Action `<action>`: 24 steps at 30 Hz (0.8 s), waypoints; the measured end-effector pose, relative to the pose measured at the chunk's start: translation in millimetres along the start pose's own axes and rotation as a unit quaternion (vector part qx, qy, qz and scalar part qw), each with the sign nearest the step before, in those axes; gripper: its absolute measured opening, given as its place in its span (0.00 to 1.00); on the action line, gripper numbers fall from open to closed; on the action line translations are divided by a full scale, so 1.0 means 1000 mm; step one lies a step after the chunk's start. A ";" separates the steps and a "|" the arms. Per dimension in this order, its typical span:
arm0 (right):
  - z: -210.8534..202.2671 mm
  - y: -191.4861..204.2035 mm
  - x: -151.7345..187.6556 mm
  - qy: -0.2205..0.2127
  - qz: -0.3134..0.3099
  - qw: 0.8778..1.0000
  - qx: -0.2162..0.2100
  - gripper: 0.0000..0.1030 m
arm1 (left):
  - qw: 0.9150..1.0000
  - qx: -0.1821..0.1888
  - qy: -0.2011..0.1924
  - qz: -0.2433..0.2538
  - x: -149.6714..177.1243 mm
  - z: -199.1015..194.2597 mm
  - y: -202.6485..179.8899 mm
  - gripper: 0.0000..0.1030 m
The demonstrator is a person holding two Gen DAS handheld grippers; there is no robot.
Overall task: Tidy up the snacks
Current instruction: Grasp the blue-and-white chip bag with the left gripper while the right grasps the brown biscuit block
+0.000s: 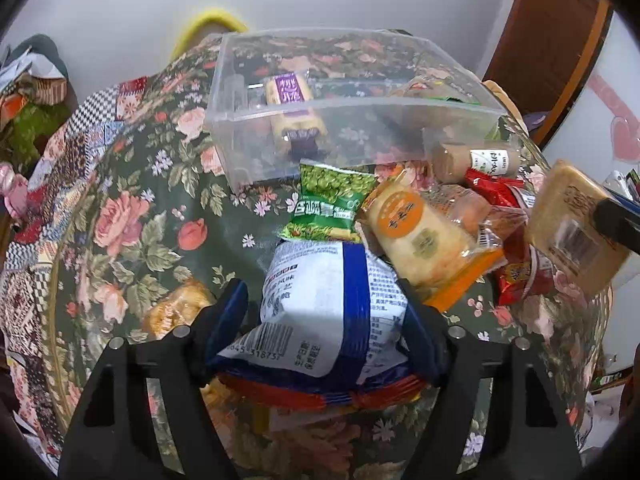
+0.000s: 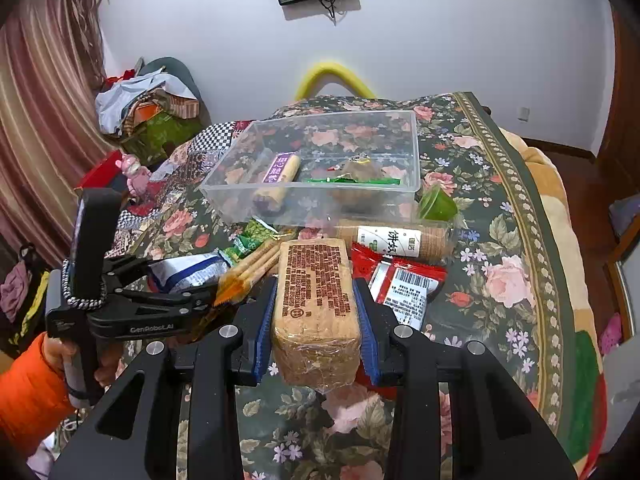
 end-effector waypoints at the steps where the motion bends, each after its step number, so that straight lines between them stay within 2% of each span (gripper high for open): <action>1: -0.001 0.000 -0.001 -0.001 0.000 1.000 0.000 0.32 | 1.000 -0.001 -0.005 0.003 -0.001 -0.004 0.000 0.71; 4: -0.003 0.000 -0.005 -0.007 0.001 1.000 -0.001 0.32 | 1.000 -0.009 -0.019 0.003 -0.005 -0.017 0.000 0.69; 6: -0.006 0.001 -0.009 -0.012 0.000 1.000 -0.001 0.32 | 1.000 -0.005 -0.026 -0.001 -0.008 -0.026 0.001 0.51; 9: -0.010 0.004 -0.016 -0.023 -0.004 1.000 0.000 0.32 | 0.999 0.001 -0.029 -0.013 -0.014 -0.039 0.004 0.43; 10: -0.011 0.004 -0.017 -0.025 -0.005 1.000 0.000 0.32 | 0.999 0.001 -0.034 -0.013 -0.015 -0.042 0.004 0.31; 11: -0.012 0.005 -0.020 -0.029 -0.005 1.000 0.000 0.32 | 0.999 -0.001 -0.034 -0.013 -0.016 -0.044 0.005 0.05; 12: -0.012 0.005 -0.023 -0.031 -0.005 1.000 -0.001 0.32 | 0.999 -0.006 -0.030 -0.014 -0.018 -0.045 0.006 0.01; 14: -0.013 0.007 -0.026 -0.034 -0.004 0.999 -0.005 0.32 | 0.999 0.011 -0.026 -0.016 -0.018 -0.046 0.007 0.01; 16: -0.014 0.008 -0.026 -0.036 -0.005 0.999 -0.005 0.32 | 1.000 0.004 -0.019 -0.014 -0.016 -0.044 0.007 0.05; 18: -0.013 0.008 -0.025 -0.034 -0.005 0.999 -0.006 0.32 | 1.000 -0.004 -0.008 -0.013 -0.012 -0.039 0.008 0.26; 20: -0.011 0.008 -0.022 -0.030 -0.006 1.000 -0.006 0.32 | 1.000 -0.005 -0.005 -0.018 -0.007 -0.034 0.011 0.72; 22: -0.010 0.006 -0.020 -0.027 -0.005 1.000 -0.005 0.32 | 1.000 -0.006 -0.017 -0.021 -0.004 -0.031 0.013 0.78; 24: -0.008 0.003 -0.019 -0.022 -0.002 1.000 -0.005 0.32 | 0.999 -0.025 -0.021 -0.003 -0.005 -0.022 0.013 0.80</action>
Point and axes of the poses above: each gripper's, at about its wrist camera, not at the fingertips, and z roughly the way its jaws point, y to its left, x to its underside, the point moved 4 cm from there along z, roughly the way its jaws point, and after that the axes turned 2 degrees about -z, right-handed, at the moved point
